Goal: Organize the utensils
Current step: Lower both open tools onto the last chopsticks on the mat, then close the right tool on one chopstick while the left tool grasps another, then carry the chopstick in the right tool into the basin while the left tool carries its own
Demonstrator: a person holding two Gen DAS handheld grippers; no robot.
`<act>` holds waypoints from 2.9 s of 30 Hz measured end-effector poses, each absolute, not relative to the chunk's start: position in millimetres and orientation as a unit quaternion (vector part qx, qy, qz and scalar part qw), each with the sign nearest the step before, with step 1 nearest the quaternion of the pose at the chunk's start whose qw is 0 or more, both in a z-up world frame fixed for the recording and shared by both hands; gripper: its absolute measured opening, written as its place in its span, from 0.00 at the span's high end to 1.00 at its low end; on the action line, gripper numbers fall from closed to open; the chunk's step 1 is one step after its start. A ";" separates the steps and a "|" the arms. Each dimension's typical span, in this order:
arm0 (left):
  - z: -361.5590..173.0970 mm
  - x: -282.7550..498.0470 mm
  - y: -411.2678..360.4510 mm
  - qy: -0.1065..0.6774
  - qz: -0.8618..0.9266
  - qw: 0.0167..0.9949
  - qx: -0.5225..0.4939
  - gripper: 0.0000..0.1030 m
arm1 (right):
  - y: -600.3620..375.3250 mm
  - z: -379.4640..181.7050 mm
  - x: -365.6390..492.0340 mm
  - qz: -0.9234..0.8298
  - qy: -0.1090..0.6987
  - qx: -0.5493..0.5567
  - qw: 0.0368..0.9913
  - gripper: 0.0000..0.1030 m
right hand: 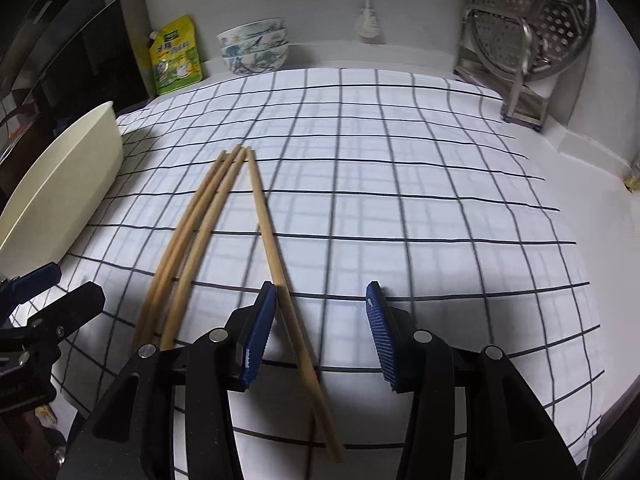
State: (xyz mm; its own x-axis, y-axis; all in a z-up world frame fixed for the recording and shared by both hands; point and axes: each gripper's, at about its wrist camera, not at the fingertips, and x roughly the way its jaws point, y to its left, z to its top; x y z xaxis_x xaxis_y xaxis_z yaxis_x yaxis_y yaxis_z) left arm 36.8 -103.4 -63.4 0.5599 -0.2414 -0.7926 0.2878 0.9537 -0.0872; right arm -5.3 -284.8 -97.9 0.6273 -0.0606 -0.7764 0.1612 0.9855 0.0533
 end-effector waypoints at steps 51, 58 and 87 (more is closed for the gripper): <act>-80.9 70.5 -155.6 0.448 -0.153 0.877 0.079 0.69 | -262.3 -100.0 5.9 -0.025 0.415 0.005 0.910 0.94; -78.1 68.0 -151.0 0.460 -0.174 0.869 0.056 0.93 | -282.2 -98.4 2.7 -0.005 0.409 0.081 0.909 0.94; 47.8 88.9 35.7 0.343 -0.100 0.934 -0.020 0.93 | -136.5 6.8 65.2 0.131 0.337 0.094 0.928 0.94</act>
